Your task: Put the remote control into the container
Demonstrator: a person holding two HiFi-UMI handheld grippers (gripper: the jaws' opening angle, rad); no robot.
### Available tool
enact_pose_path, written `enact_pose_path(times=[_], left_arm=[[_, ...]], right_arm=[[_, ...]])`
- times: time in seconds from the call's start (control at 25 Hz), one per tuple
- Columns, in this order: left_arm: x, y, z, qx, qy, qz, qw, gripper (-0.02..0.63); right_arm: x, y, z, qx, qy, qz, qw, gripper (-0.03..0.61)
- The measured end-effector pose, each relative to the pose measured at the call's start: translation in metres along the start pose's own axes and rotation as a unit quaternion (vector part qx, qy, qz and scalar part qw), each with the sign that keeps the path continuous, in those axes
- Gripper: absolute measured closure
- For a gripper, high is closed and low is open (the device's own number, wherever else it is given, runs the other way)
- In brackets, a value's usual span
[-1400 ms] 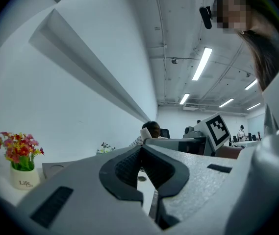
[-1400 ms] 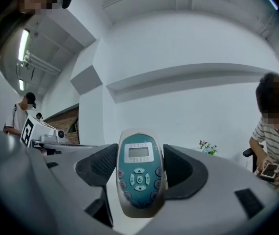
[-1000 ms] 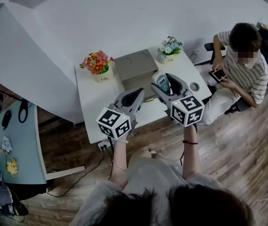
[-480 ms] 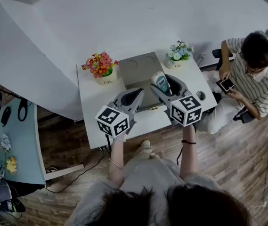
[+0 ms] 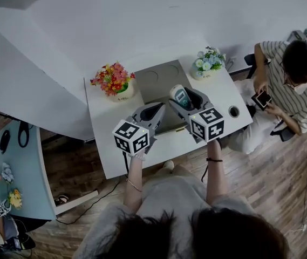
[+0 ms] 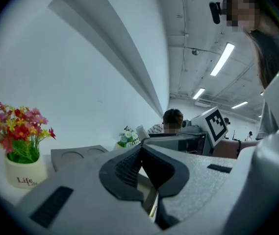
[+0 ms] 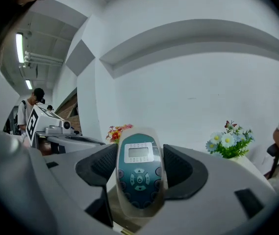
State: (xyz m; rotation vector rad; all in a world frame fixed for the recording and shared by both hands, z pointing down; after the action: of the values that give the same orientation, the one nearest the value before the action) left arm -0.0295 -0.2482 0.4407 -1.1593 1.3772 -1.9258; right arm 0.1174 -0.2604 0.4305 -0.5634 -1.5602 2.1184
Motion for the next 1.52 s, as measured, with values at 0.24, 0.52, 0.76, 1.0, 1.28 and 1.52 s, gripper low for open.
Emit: enact_pose_path(times=[0.24,0.52,0.76,1.0,1.28,1.52], left_arm=[[0.013,-0.007,0.007,0.016,0.012,-0.016,0.9997,0.611],[0.022,-0.017,0.014,0.021,0.036,-0.045,0.9981,0.611],[0.027,-0.036,0.017,0.039,0.051,-0.067,0.9957,0.611],[0.031,-0.057,0.018,0.064,0.063,-0.089,0.9919,0.611],[0.038,-0.076,0.013,0.079,0.084,-0.111,0.9871,0.611],[0.045,-0.086,0.013,0.087,0.098,-0.127,0.9832,0.611]], right_arm=[[-0.010,-0.014,0.021,0.040,0.014,-0.001,0.999,0.287],[-0.019,-0.028,0.039,0.085,0.045,-0.010,0.995,0.287],[-0.020,-0.051,0.049,0.121,0.065,-0.008,0.991,0.287],[-0.018,-0.076,0.061,0.167,0.085,-0.023,0.982,0.287],[-0.016,-0.107,0.077,0.238,0.104,-0.051,0.964,0.287],[-0.017,-0.123,0.091,0.281,0.120,-0.076,0.949,0.287]])
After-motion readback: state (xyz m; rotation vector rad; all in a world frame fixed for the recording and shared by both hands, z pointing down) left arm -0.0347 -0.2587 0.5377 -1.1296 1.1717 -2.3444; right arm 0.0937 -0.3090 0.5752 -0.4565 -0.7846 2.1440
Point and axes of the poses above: the fingertips, and each gripper's own axes: z forward along the fingers, x to its left, y out of its top, the point moved 7 cm from there along -z, backward along the fingers, and after that the axes turned 4 degrees about -z, right-handed, at the moved point
